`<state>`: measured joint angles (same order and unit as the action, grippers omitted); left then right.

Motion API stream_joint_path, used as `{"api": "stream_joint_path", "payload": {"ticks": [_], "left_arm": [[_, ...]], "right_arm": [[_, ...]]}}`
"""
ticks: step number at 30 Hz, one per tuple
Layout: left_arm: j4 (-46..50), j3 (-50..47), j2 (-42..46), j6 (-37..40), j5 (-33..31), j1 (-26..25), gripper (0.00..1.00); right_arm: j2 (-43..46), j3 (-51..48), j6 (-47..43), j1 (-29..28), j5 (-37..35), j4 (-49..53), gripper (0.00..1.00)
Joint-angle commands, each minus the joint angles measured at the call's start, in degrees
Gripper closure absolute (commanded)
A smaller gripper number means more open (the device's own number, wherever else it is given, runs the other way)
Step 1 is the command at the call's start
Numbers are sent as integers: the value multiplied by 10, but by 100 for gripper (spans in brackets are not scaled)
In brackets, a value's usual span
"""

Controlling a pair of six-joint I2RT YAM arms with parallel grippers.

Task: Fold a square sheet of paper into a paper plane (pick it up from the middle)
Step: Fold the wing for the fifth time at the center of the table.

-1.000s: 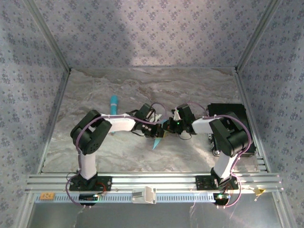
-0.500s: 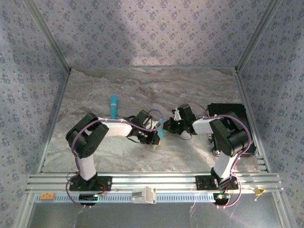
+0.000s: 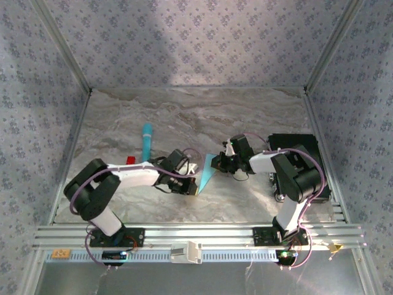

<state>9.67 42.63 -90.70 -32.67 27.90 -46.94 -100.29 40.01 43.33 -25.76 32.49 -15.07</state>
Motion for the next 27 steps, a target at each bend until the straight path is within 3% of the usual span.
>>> {"api": "stream_joint_path", "payload": {"ticks": [1, 11, 17, 27], "left_arm": [[-11, -10, 31, -17, -42, 14, 96], [-95, -27, 14, -69, -14, 81, 95], [-109, -15, 2, -86, -9, 94, 93], [-145, -10, -27, -114, 25, 98, 78]], "right_arm": [[-10, 9, -36, 4, 0, 31, 91], [-9, 55, -139, -17, 46, 105, 90], [21, 64, -158, -24, 43, 131, 90], [134, 9, -100, -36, -90, 156, 89]]}}
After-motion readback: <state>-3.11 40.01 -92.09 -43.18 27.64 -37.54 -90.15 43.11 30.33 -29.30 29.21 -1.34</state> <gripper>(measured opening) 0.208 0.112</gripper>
